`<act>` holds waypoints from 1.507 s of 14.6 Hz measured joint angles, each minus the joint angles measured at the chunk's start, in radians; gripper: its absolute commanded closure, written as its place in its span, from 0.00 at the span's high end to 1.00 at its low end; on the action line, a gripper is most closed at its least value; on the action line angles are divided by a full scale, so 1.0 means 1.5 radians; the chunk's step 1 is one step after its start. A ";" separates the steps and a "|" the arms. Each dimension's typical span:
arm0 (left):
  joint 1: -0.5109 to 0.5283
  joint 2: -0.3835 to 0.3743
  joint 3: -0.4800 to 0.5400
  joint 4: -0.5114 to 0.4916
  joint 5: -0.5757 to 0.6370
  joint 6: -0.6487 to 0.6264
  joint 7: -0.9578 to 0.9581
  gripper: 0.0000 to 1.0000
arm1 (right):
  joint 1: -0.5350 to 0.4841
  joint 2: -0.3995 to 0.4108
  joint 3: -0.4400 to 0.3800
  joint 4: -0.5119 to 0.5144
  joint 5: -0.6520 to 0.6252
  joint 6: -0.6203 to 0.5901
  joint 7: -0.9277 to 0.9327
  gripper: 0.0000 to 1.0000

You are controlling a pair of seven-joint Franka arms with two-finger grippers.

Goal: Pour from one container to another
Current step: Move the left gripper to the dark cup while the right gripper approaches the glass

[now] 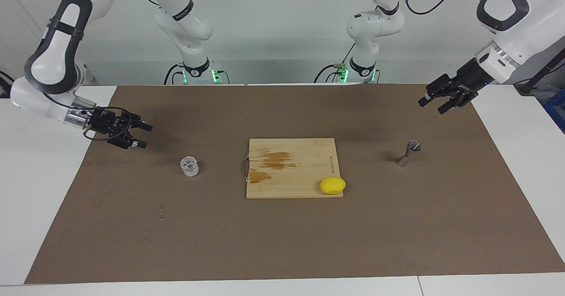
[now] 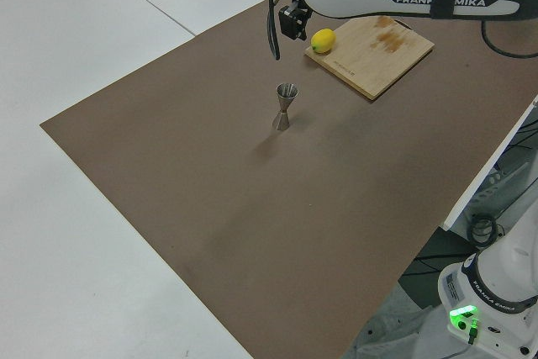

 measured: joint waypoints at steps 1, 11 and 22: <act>0.014 0.012 0.000 -0.001 -0.023 0.001 0.039 1.00 | 0.001 0.009 0.003 0.011 0.000 0.000 0.059 0.98; 0.061 0.092 0.000 -0.040 -0.162 0.001 0.444 1.00 | 0.049 0.131 0.008 0.087 0.001 0.014 0.236 0.99; 0.143 0.168 -0.004 -0.039 -0.261 -0.134 0.851 1.00 | 0.086 0.187 0.010 0.085 0.044 0.066 0.235 0.99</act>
